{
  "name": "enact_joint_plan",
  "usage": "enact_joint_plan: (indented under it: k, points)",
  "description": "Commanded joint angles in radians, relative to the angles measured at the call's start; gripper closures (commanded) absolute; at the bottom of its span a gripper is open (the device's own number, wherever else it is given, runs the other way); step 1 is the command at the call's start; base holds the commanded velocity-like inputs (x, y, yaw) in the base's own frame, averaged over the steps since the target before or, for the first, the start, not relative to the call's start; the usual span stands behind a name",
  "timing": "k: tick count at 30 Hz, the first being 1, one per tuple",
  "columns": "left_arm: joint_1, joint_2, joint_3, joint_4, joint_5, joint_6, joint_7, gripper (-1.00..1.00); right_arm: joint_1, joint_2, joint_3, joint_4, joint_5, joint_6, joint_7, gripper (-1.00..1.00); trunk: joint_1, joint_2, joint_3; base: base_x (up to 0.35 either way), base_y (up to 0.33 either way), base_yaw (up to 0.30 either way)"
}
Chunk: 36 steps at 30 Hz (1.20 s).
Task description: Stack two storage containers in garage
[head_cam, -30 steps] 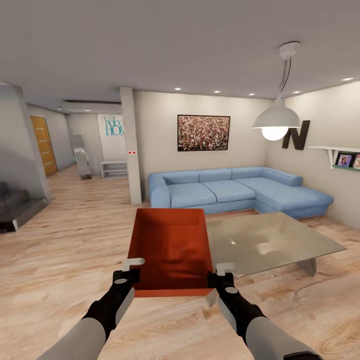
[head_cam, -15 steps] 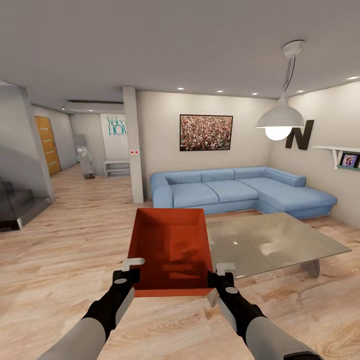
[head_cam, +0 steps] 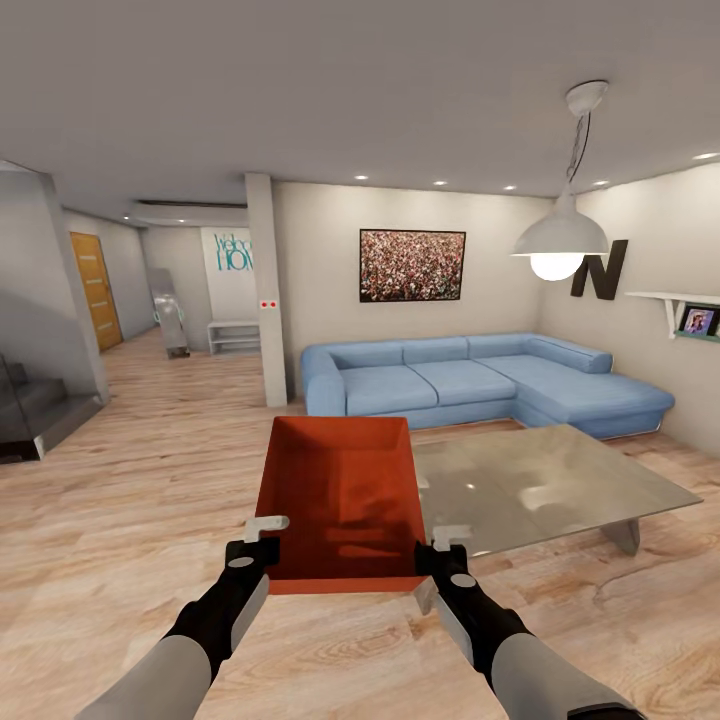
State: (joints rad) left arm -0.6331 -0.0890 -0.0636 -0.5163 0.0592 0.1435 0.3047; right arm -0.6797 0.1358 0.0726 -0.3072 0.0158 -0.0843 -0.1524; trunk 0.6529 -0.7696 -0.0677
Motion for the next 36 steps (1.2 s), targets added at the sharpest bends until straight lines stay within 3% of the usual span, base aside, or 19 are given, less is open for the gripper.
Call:
enact_joint_plan:
  k: [1, 5, 19, 36]
  points:
    - [0.000, 0.002, -0.006, -0.002, -0.005, 0.008, 0.013, 1.00, -0.001, 0.000, 0.003, 0.000, 0.004, -0.002, -0.011, 1.00, 0.000, -0.001, -0.002, 0.000, 0.000, 0.000]
    - [0.000, 0.002, -0.006, -0.002, -0.005, 0.008, 0.013, 1.00, 0.000, 0.039, 0.001, 0.000, 0.008, -0.003, -0.010, 1.00, 0.000, -0.001, -0.002, 0.000, 0.000, 0.000]
    - [0.000, 0.002, -0.006, -0.001, -0.005, 0.008, 0.013, 1.00, 0.000, 0.039, 0.001, 0.002, 0.003, 0.000, -0.010, 1.00, 0.000, -0.001, -0.002, 0.000, 0.000, 0.016]
    - [0.000, 0.002, -0.007, -0.002, -0.005, 0.008, 0.013, 1.00, 0.000, 0.039, 0.001, 0.002, 0.003, 0.005, -0.010, 1.00, 0.000, -0.001, 0.007, 0.000, 0.000, 0.204]
